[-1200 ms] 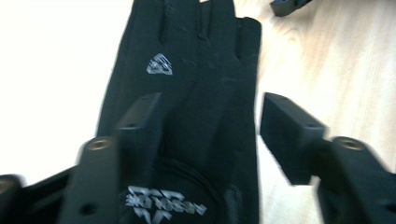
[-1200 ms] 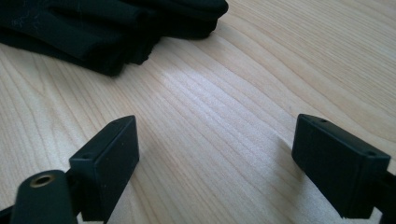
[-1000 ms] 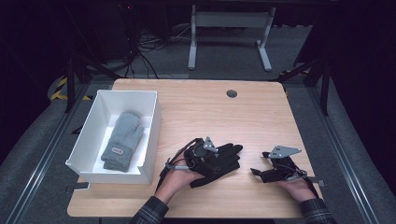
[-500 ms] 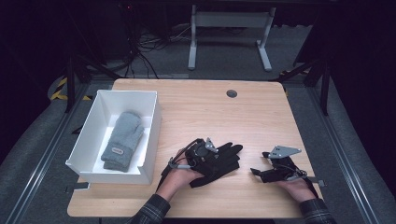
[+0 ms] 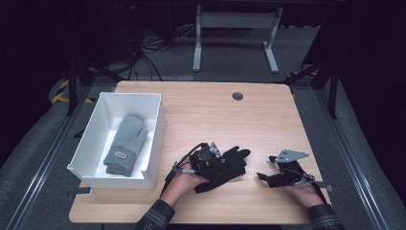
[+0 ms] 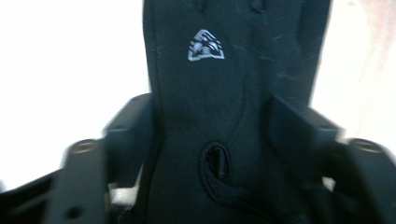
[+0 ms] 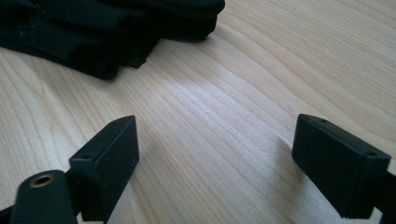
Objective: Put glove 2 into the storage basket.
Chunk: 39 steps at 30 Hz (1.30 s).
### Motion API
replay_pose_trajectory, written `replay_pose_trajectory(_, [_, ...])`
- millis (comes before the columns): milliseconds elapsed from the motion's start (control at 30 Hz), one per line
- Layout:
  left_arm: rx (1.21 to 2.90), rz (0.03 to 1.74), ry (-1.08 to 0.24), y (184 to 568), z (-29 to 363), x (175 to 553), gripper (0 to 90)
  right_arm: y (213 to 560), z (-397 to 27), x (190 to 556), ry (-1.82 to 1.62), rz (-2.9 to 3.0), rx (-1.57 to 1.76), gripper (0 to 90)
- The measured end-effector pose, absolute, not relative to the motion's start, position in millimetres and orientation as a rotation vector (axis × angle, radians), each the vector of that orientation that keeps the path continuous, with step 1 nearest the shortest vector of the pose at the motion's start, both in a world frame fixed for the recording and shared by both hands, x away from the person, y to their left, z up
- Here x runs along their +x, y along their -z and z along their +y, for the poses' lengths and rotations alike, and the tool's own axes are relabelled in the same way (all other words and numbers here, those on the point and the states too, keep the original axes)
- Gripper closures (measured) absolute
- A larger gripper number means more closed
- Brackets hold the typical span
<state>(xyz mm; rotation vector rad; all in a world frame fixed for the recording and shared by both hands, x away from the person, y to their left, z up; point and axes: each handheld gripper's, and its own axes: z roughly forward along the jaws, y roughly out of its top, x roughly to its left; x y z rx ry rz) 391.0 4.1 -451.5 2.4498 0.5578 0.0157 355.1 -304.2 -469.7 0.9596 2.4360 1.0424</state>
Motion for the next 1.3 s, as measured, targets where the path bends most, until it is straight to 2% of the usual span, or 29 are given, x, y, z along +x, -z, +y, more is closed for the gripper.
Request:
replay_pose_trajectory(133, [2.460, 0.558, 0.047, 449, 4, 390, 59.0, 470, -304, 355, -1.042, 2.436, 0.961, 15.0])
replay_pose_trajectory(200, [2.446, 0.580, 0.065, 449, 4, 390, 64.1, 470, -304, 355, -1.042, 2.436, 0.960, 15.0])
replay_pose_trajectory(300, [2.429, 0.624, 0.105, 446, 5, 391, 66.9, 470, -304, 355, -1.042, 2.436, 0.960, 15.1])
replay_pose_trajectory(667, [2.386, 0.681, 0.122, 421, 13, 388, 67.9, 470, -304, 355, -1.041, 2.436, 0.965, 15.1])
replay_pose_trajectory(1300, [2.357, 0.706, 0.068, 356, 31, 387, 67.7, 470, -304, 355, -1.041, 2.435, 0.965, 15.1])
